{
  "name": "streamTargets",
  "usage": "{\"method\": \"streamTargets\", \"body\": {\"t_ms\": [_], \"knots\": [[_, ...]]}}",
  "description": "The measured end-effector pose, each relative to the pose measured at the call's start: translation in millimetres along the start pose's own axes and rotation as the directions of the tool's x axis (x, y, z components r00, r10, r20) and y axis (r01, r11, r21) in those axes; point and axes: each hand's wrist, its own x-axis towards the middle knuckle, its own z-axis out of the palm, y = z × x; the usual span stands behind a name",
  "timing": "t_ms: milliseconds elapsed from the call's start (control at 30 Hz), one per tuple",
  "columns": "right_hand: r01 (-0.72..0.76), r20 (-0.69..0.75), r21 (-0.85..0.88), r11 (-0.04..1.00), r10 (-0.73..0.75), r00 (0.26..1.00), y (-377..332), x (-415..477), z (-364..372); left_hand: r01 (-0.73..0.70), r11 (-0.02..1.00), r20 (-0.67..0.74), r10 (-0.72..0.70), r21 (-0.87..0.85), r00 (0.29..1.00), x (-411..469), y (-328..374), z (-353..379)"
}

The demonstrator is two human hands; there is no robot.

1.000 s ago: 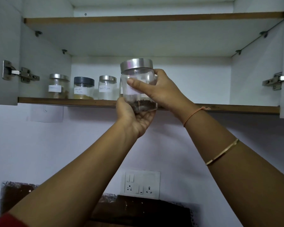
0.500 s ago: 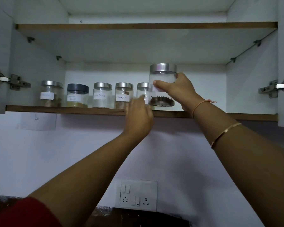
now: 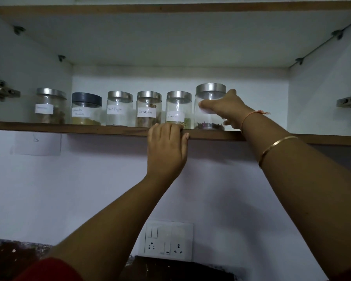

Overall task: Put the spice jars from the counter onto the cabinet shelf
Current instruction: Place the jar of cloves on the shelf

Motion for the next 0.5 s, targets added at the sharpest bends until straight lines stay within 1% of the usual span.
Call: {"method": "streamTargets", "body": {"t_ms": [167,300,500], "knots": [[-0.046,0.004,-0.018,0.999,0.046,0.999,9.7,17.9,5.1,0.036,0.999,-0.07,-0.035,0.011,0.997,-1.9,0.5,11.9],[-0.081,0.02,-0.042,0.996,0.082,0.996,12.4,29.0,11.1,0.03,0.999,-0.105,-0.026,0.031,0.994,-2.1,-1.5,17.5],[-0.065,0.002,-0.034,0.997,0.065,0.998,21.2,40.0,18.7,0.017,0.999,-0.141,-0.011,0.044,0.99,-1.9,-3.2,21.2]]}}
